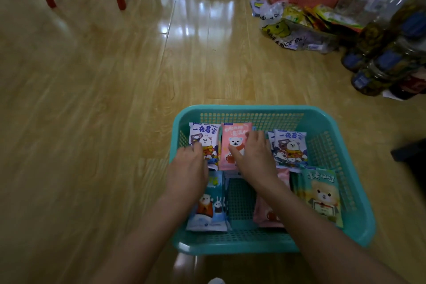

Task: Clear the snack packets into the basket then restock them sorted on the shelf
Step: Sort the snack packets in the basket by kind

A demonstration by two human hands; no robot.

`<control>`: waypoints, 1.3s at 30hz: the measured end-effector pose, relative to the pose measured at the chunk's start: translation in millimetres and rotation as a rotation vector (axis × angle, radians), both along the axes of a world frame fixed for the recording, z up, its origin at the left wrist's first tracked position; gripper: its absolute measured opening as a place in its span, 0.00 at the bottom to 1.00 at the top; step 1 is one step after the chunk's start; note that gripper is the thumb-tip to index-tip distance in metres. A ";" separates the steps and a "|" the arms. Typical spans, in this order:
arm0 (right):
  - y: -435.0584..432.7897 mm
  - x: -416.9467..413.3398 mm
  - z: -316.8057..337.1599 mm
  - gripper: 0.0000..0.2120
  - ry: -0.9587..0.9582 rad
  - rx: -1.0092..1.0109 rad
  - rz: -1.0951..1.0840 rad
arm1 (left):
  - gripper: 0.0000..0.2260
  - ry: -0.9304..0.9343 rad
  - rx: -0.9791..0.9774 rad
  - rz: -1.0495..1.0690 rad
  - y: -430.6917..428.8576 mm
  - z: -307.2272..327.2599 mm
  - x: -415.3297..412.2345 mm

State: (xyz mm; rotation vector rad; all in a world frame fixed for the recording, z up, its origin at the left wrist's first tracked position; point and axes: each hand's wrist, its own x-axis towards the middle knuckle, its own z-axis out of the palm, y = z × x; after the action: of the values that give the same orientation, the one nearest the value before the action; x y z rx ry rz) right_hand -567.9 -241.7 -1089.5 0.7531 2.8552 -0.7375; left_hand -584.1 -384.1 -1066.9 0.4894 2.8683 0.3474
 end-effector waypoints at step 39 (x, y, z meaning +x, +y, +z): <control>63.4 102.3 24.1 0.22 -0.147 0.097 0.027 | 0.07 -0.837 0.957 0.387 70.6 -19.1 -18.3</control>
State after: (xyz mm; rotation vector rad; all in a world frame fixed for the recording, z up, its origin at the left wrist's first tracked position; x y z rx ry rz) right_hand -465.6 -178.3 -1065.4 0.7455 2.7782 -0.5204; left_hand -602.3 -313.5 -1086.0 -0.1109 1.8064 1.5638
